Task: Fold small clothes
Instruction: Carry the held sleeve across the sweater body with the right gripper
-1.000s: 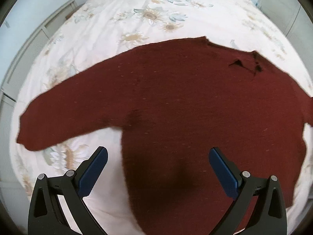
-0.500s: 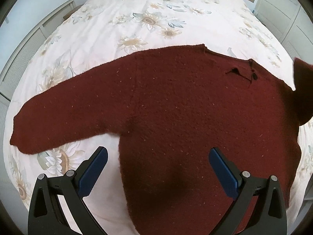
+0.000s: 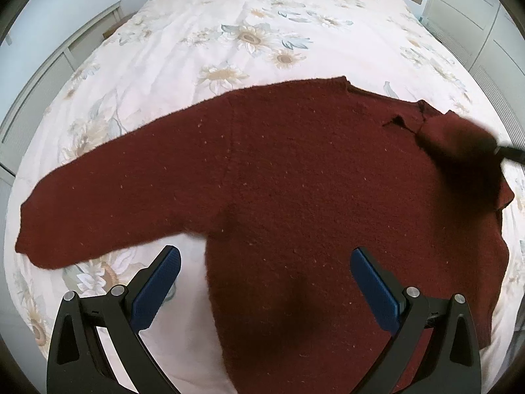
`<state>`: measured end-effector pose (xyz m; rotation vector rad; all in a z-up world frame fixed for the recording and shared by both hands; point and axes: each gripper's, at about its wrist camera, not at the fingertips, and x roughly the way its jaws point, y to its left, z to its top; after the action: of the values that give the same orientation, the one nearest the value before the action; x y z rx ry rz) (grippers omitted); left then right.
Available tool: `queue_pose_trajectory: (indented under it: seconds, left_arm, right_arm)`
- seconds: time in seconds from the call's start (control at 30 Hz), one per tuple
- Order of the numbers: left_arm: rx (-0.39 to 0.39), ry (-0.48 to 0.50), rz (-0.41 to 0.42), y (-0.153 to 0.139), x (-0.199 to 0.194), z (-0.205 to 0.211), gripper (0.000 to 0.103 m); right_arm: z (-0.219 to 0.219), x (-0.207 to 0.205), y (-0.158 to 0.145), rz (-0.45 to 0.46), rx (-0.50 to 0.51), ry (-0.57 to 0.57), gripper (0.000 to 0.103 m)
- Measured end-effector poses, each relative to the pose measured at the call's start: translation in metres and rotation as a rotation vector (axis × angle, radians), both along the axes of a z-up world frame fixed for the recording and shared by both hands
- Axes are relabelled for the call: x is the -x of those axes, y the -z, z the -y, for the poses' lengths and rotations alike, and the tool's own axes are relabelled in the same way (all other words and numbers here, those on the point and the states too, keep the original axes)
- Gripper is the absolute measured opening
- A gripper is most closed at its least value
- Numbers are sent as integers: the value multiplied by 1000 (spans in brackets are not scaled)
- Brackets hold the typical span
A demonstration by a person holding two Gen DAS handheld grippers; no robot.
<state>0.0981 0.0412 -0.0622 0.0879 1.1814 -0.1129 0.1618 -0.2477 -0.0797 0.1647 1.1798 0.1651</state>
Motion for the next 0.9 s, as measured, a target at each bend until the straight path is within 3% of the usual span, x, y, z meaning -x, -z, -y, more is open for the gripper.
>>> queue_pose_trajectory:
  seconds: [0.2,0.4,0.5,0.53,0.57,0.9]
  left_arm:
    - [-13,6,-18,7,-1,1,102]
    - [-45,18,-14,9,-1,6,102]
    - [-50,28,-18,10,-1,9,102]
    - [-51,32,-19,10,-1,10,102]
    - [-53,37,-19,10,-1,11,102]
    - [-63,83,-8,4,-3,26,102]
  right_arm:
    - [-4,12,42,-73,47,-9,14]
    - [2,15,54,-89,56,1,21]
    - [4,17,49,-77,59,10,49]
    - [5,19,48,-70,61,11,66]
    - [7,21,45,-60,66,14,75]
    - [72,71,2,24,89,78,79]
